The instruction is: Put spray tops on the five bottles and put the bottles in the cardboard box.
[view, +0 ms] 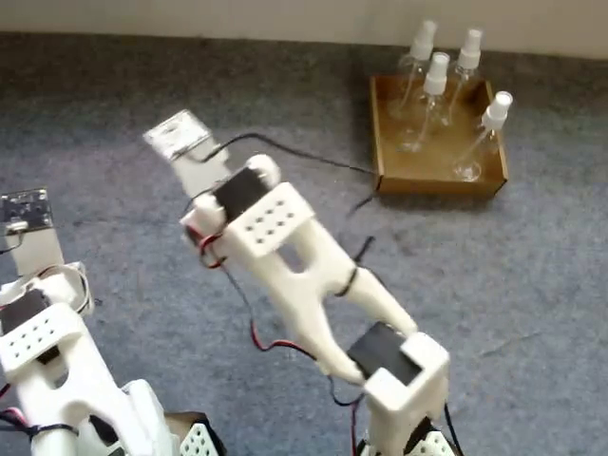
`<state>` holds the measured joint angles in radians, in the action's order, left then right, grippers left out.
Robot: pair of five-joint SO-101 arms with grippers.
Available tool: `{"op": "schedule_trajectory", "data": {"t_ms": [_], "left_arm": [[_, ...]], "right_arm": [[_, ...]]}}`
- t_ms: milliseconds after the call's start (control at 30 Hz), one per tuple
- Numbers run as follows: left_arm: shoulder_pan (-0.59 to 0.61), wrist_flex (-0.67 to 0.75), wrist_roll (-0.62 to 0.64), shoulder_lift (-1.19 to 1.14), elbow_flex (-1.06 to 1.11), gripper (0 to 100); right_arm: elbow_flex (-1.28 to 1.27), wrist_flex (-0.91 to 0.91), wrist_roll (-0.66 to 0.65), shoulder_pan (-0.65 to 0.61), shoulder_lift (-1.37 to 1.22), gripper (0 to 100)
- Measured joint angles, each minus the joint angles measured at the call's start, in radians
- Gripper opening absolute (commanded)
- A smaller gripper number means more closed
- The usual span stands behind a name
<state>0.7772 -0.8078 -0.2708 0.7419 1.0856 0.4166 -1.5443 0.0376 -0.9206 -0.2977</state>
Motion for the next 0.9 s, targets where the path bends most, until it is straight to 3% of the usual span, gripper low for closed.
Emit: {"op": "schedule_trajectory", "data": {"t_ms": [167,400,667,900], "left_arm": [[0.081,0.072,-0.061,0.0,0.025,18],[0.14,0.196,-0.071,0.0,0.1,18],[0.14,0.218,-0.071,0.0,0.112,18],[0.14,0.218,-0.11,0.0,0.112,18]], "right_arm": [[0.117,0.032,0.054,-0.057,-0.221,8.9],[0.299,-0.081,0.078,-0.101,-0.362,32.7],[0.442,-0.201,0.078,-0.097,-0.385,33.9],[0.344,-0.203,-0.018,0.029,-0.173,34.1]]}}
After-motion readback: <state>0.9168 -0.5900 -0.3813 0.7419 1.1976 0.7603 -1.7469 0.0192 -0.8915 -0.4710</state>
